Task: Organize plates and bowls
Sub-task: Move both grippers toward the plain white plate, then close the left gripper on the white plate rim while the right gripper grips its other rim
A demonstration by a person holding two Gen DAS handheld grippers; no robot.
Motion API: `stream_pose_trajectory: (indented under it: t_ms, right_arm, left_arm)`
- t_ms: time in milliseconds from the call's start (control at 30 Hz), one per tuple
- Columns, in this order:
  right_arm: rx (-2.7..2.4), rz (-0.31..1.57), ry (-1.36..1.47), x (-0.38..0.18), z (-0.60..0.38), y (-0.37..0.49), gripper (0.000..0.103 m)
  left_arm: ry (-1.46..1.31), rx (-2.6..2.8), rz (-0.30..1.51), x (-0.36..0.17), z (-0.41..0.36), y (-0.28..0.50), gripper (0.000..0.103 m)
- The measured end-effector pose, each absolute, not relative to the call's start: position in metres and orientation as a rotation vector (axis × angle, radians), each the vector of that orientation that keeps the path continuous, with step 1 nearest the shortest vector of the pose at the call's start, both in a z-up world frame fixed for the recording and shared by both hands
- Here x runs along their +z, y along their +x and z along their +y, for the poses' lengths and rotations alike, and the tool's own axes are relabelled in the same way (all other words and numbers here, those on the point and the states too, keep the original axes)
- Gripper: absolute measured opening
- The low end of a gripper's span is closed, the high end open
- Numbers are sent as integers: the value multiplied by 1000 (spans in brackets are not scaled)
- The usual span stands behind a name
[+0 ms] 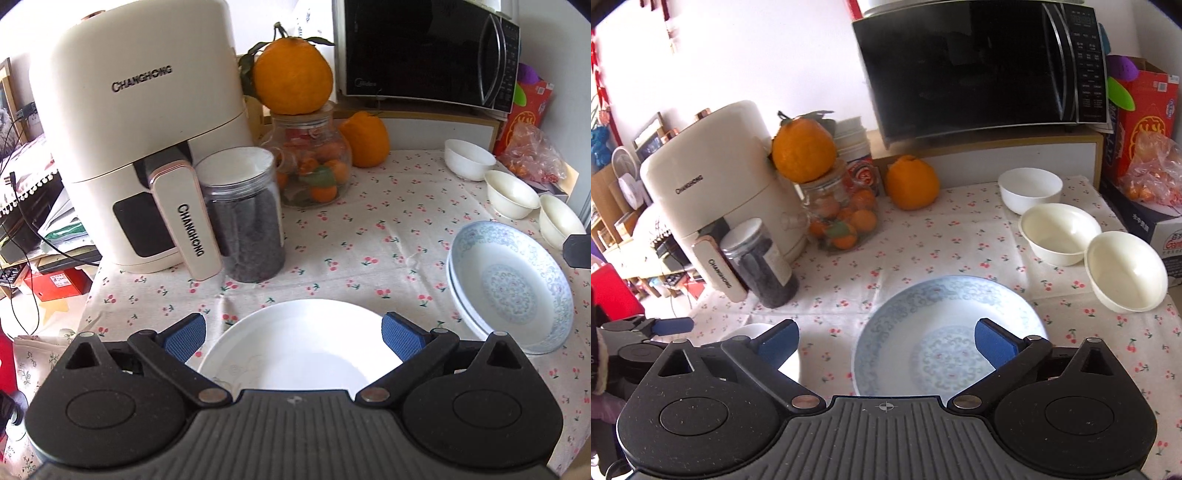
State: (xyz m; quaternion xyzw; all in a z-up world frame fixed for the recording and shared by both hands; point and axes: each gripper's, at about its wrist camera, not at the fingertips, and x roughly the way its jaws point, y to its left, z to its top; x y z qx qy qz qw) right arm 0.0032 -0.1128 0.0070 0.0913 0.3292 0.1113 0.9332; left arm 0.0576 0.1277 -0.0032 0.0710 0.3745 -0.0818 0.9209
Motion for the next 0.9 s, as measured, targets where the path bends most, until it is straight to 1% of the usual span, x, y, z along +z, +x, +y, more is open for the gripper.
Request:
stream_pose_trajectory:
  t_ms: [200,400,500,567,600,633,667,900]
  right_arm:
    - [357,667,121,-3,-67,0,103]
    - [471,709,88,-20,-40,-8,103]
    - [523,742,79,-29,-28,-11,103]
    - [533,781,87,-37,-23,-10,102]
    - [530,810,91,-41,-21,-8,102]
    - [520,837,92,-45,-19,-7,102]
    - [504,859,96,-48,-17,-5,102]
    - [477,923,165,-60,-18,3,98]
  left_arm:
    - [135,-170,797,-15,162,60,99]
    - [114,-225,834,-23,181,55,88]
    - [112,-265,849,-25,185,53,80]
    - [96,-282,871,-26,187,54,69]
    - [84,-287,890,-29,189,55,66]
    - [74,-290,908,-31,191,56,58]
    - [69,-292,922,-32,191,57,53]
    - [52,-270,966,-37,200,58,38]
